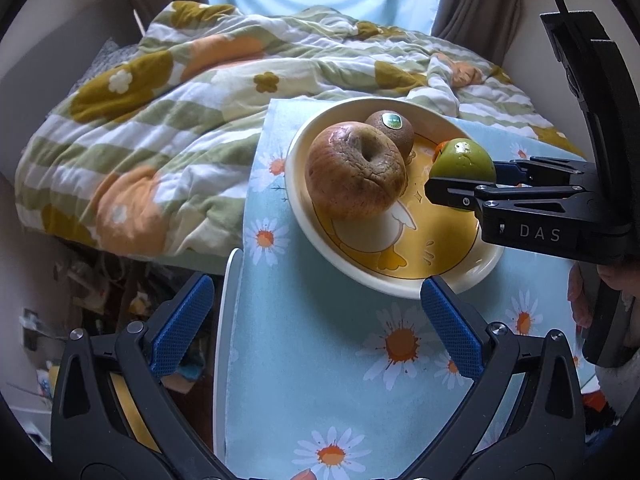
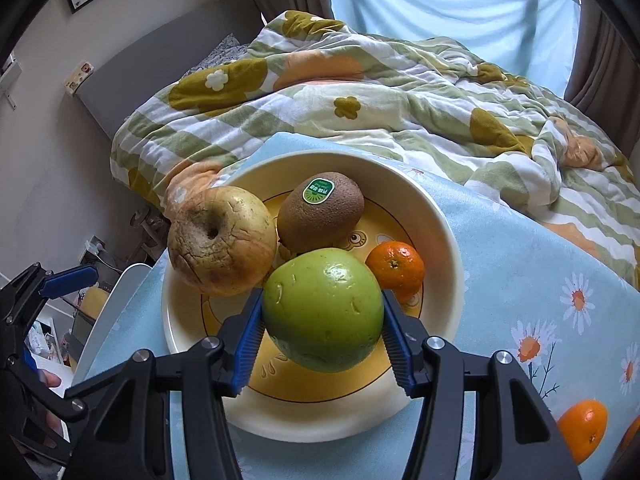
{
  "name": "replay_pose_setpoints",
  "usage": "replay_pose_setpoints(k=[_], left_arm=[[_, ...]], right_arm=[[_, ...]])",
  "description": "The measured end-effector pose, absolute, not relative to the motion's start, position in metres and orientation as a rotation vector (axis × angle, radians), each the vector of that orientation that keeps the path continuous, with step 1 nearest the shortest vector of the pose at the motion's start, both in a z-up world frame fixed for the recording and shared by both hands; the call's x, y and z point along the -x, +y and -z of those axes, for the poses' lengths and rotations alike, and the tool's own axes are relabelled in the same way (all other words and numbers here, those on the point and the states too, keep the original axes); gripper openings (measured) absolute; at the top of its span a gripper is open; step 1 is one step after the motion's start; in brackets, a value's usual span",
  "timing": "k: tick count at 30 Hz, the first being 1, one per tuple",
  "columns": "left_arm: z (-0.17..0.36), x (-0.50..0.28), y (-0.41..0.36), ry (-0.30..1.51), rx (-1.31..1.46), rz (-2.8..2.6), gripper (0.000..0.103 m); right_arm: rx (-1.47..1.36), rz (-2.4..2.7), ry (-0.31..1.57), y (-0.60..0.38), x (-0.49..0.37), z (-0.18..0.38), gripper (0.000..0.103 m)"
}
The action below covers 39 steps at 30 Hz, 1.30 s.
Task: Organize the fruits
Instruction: 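Lower the green apple onto the duck plate and open the right tool, then withdraw both tools from the plate toward the loose fruits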
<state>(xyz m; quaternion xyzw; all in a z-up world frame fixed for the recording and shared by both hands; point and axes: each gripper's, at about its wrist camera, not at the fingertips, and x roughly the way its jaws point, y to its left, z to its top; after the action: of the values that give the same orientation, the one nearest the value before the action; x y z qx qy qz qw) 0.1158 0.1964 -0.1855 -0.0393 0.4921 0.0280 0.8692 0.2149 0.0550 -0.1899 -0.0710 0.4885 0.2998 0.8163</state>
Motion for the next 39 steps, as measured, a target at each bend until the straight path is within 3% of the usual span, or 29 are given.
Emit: replay_pose_setpoints(k=[1, 2, 3, 5, 29, 39], left_arm=[[0.186, -0.115, 0.196, 1.03, 0.082, -0.059, 0.103], [0.185, -0.115, 0.195, 1.029, 0.08, -0.059, 0.103], [0.185, -0.115, 0.195, 1.028, 0.079, -0.06, 0.103], [0.184, -0.114, 0.194, 1.024, 0.077, -0.06, 0.103], [0.119, -0.104, 0.177, 0.951, -0.007, 0.066, 0.103], [0.093, -0.103, 0.131, 0.912, -0.053, 0.162, 0.103]], right_arm=[[0.143, -0.641, 1.038, 0.054, -0.214, 0.189, 0.054], [0.134, -0.642, 1.027, 0.053, -0.214, 0.186, 0.067], [0.13, -0.638, 1.015, 0.051, -0.213, 0.183, 0.086], [0.13, -0.618, 0.989, 0.049, -0.212, 0.177, 0.096], [-0.01, -0.436, 0.875, -0.002, -0.167, 0.093, 0.097], [-0.077, -0.301, 0.864, -0.062, -0.134, 0.066, 0.097]])
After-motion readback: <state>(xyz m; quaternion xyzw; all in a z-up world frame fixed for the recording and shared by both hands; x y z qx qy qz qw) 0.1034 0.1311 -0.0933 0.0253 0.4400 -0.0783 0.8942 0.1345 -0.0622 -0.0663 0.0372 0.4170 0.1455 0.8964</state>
